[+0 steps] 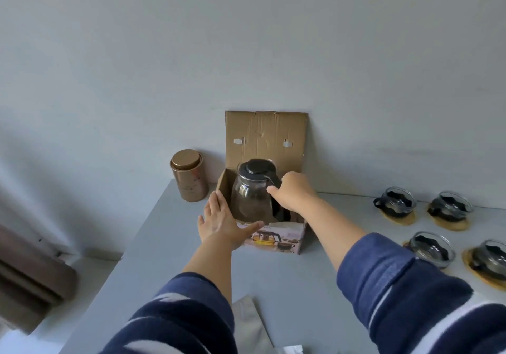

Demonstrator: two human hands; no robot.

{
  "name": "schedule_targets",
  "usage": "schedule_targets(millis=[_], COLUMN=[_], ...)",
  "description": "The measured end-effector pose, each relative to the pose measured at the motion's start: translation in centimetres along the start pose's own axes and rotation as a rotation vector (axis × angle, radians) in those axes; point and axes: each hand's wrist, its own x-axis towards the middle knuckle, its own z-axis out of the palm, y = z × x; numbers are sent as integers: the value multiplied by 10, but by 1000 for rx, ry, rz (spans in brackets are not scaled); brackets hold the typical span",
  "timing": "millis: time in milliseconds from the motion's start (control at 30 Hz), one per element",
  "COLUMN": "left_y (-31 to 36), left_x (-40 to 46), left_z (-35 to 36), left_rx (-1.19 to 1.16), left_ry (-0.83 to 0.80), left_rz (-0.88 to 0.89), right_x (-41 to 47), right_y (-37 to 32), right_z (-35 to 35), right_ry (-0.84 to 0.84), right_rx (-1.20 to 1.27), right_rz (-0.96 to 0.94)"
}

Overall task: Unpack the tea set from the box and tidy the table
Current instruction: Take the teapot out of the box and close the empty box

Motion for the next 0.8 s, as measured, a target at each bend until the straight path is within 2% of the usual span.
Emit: schedule_targets(millis=[133, 333, 500, 700, 800], left_y=[1, -2, 0, -1, -1], left_x=[-1, -1, 1, 4, 4], left_z=[0, 2, 4, 9, 10], left_rx=[18, 43, 50, 41, 42], left_ry=[-15, -5, 17, 55, 64], left_rz=[12, 13, 12, 8, 12], right_x=[-8, -10, -10, -15, -12], right_y=[8, 41, 91, 140, 158], right_z=[-52, -99, -89, -55, -41], right_ry=[92, 259, 333, 331, 334], right_rx=[136, 235, 234, 93, 110], right_rz=[-17, 80, 237, 389, 454])
